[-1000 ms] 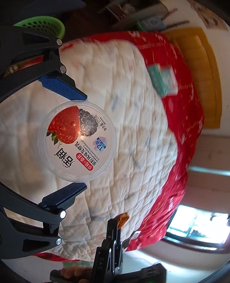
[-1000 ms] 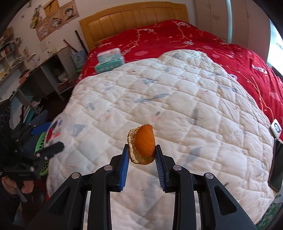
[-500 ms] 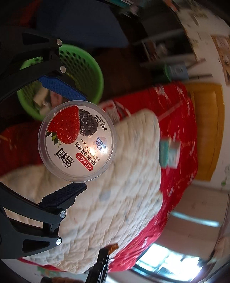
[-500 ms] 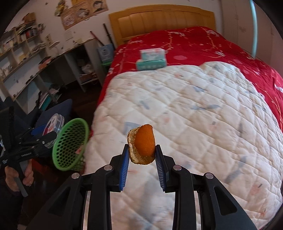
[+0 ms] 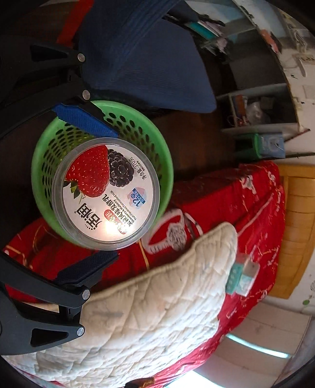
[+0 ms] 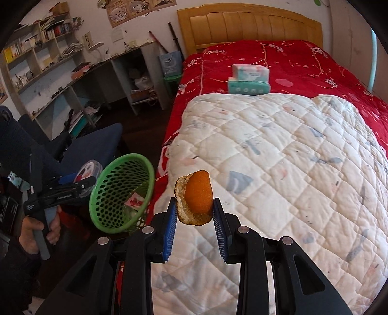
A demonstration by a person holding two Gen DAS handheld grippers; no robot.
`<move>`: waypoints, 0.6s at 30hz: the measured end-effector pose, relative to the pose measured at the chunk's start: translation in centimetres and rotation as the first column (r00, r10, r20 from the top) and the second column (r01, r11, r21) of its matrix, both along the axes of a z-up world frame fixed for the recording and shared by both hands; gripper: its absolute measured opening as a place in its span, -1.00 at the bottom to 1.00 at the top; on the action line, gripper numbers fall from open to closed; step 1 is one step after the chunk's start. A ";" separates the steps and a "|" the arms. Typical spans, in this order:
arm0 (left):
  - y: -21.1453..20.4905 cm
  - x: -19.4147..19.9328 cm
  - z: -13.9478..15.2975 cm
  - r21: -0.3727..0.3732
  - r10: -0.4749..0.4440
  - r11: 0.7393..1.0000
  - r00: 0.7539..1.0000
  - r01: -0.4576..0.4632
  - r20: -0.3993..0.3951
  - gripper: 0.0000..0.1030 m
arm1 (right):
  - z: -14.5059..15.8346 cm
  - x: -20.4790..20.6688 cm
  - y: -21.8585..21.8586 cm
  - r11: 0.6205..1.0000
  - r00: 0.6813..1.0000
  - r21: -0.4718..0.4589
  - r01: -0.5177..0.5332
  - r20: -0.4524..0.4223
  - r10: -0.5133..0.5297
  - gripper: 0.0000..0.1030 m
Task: Collect trash
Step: 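Open the left tool to drop the yogurt cup while the right tool drops the peel in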
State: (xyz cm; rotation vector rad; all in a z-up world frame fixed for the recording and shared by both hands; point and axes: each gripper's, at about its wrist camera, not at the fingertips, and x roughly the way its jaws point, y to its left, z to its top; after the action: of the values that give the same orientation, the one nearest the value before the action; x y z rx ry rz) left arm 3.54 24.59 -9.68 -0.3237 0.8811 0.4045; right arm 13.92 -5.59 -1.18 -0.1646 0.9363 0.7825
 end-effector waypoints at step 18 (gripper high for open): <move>1.2 -2.8 -0.3 -0.041 0.048 0.998 0.998 -0.047 0.028 0.84 | -1.0 -0.9 3.9 0.998 0.997 0.011 -0.065 -0.034 0.066 -0.43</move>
State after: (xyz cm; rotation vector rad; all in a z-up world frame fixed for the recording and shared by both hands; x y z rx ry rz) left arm 0.76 25.77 -9.94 -0.3875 0.8547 0.4257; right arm 13.01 -1.72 -2.22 -0.1747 0.9632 0.8526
